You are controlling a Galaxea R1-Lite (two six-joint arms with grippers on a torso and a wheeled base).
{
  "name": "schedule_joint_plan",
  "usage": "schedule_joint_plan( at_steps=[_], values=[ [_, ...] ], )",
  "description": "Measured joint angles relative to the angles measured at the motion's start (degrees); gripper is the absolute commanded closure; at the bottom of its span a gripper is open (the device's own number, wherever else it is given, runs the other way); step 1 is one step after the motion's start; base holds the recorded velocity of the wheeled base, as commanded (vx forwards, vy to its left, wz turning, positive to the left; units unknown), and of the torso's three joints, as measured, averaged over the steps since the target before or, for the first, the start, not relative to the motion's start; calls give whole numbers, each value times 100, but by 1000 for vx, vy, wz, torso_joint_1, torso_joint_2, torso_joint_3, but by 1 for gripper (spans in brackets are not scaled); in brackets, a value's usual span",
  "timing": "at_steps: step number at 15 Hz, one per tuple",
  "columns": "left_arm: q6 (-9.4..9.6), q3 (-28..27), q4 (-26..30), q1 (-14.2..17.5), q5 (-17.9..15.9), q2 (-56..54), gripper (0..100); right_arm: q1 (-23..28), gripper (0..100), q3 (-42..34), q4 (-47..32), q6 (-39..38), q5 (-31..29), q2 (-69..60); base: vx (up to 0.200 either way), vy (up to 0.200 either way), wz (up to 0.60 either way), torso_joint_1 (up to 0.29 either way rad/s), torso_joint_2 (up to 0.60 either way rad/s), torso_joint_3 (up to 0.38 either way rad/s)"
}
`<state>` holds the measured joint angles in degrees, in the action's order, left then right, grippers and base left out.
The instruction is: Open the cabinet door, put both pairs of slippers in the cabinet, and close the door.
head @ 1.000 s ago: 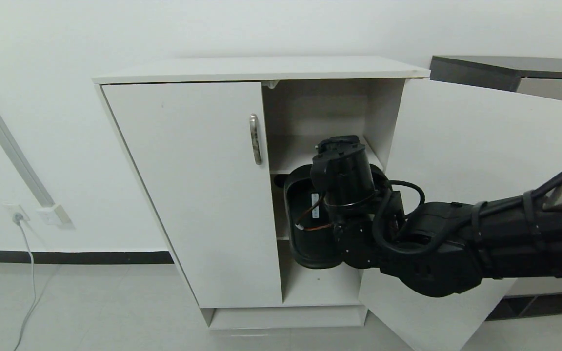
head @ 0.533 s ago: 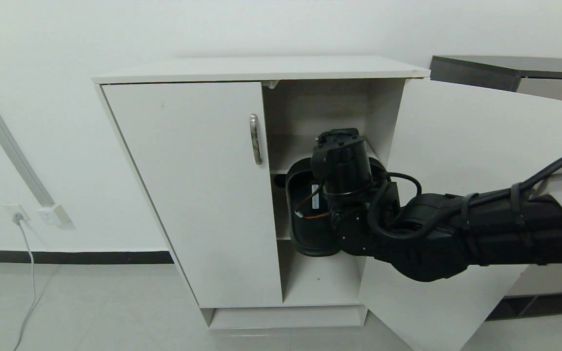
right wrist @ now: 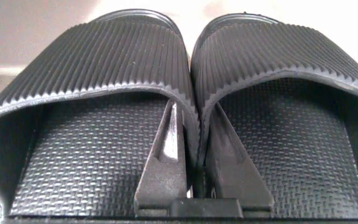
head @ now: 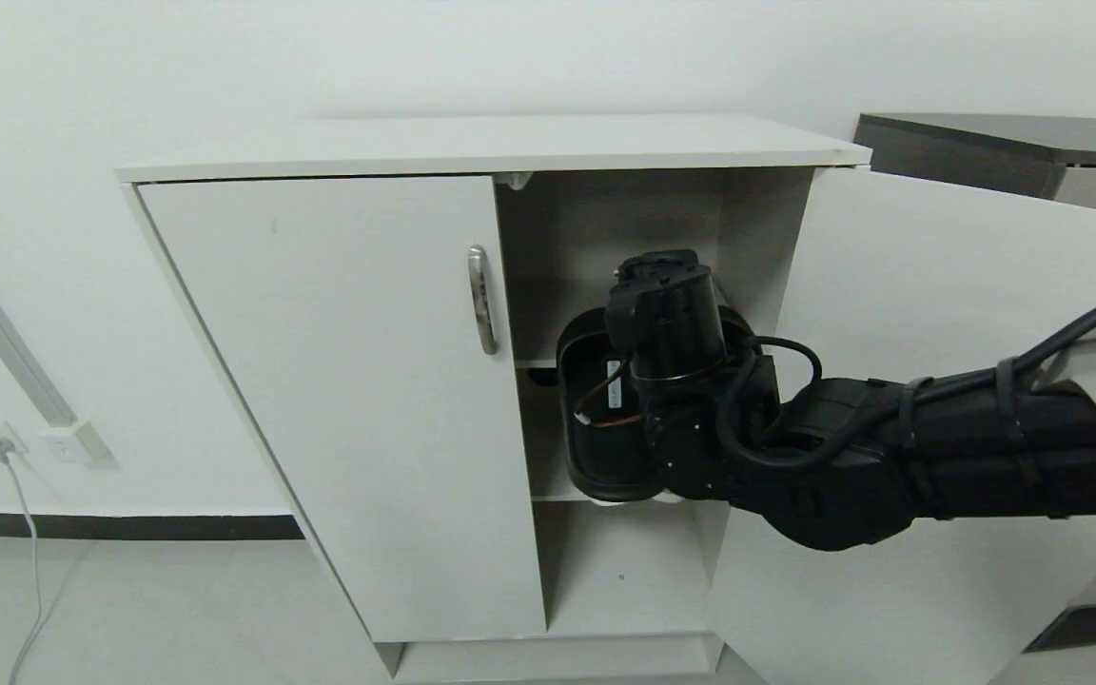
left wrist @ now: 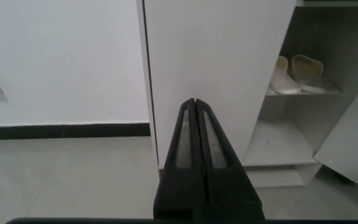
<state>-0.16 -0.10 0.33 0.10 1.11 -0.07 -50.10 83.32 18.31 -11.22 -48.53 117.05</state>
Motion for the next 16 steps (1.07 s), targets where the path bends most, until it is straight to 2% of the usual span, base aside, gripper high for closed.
schedule_joint_plan(
  at_steps=[5,10,16],
  values=[
    [0,-1,-6,-2,1,0,100,0,100,-20,18,30,-5,0,200,0,0,4,8,4],
    [-6,7,-9,-5,17,0,100,22,100,-22,29,30,79,50,0,0,0,0,0,0],
    [-9,7,-9,-2,28,0,100,177,100,278,38,41,523,257,0,0,0,0,0,0]
  ],
)
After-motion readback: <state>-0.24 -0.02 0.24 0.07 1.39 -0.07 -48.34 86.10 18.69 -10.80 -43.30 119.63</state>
